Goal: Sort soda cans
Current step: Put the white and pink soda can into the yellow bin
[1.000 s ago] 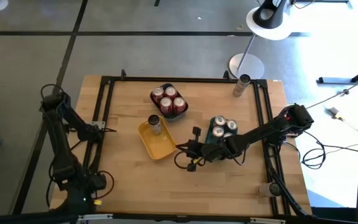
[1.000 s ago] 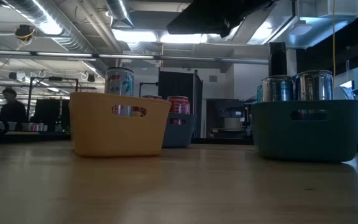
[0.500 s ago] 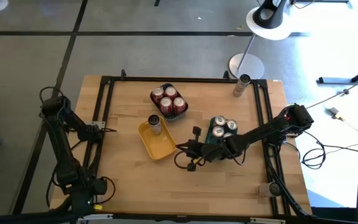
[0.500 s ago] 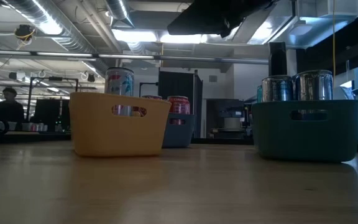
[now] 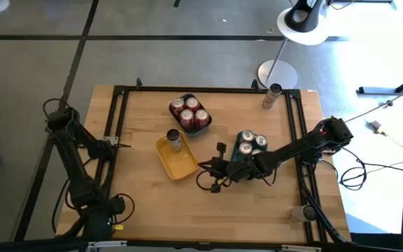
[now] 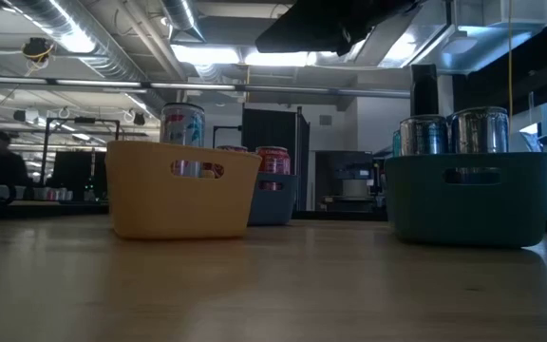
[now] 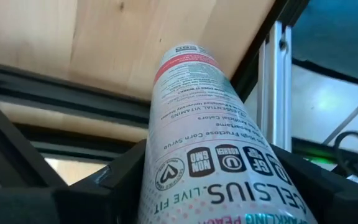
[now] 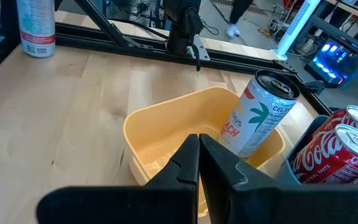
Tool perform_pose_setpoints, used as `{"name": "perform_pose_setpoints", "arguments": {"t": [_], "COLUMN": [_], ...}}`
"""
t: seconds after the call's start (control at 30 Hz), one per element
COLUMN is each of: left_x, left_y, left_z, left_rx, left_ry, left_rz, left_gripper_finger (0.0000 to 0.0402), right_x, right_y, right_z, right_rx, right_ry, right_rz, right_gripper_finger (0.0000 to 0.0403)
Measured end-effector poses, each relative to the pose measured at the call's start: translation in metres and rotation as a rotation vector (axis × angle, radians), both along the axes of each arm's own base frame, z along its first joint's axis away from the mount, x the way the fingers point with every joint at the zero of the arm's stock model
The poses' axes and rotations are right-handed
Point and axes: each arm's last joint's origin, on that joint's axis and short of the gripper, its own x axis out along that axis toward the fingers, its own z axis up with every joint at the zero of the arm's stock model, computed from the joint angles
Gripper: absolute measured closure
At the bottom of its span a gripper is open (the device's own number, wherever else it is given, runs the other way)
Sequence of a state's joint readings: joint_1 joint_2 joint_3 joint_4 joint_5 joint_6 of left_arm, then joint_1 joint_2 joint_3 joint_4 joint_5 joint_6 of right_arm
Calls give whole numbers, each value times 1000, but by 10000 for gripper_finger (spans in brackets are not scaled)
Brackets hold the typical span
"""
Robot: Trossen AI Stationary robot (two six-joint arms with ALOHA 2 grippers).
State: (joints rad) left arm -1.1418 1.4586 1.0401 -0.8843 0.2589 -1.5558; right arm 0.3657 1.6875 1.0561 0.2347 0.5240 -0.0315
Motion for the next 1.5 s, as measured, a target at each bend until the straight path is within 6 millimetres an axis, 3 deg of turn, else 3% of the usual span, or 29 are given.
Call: {"name": "perform_pose_setpoints", "arguments": {"t": [0.3, 0.53, 0.87, 1.03, 1.27, 1.4, 1.5], "left_x": [24, 51, 102, 129, 158, 181, 195], "left_y": [13, 35, 103, 146, 201, 217, 221], "left_z": [1, 27, 91, 110, 112, 105, 92], "left_rx": [0, 40, 243, 327, 363, 322, 306], "left_ry": [2, -16, -206, -335, -444, -516, -455], "left_rz": [52, 39, 5, 30, 67, 53, 12], "left_gripper_finger": [129, 148, 143, 141, 142, 143, 143], "right_x": [-4, -17, -17, -18, -19, -20, -23], "right_y": [4, 10, 10, 10, 8, 8, 7], "right_z": [4, 19, 14, 12, 9, 6, 2], "right_rx": [-1, 5, 47, 81, 103, 125, 130], "right_ry": [-4, -4, 29, 50, 52, 83, 125], "right_rz": [15, 50, 65, 46, 2, -21, -36], "right_gripper_finger": [391, 391, 391, 391, 391, 391, 391]}}
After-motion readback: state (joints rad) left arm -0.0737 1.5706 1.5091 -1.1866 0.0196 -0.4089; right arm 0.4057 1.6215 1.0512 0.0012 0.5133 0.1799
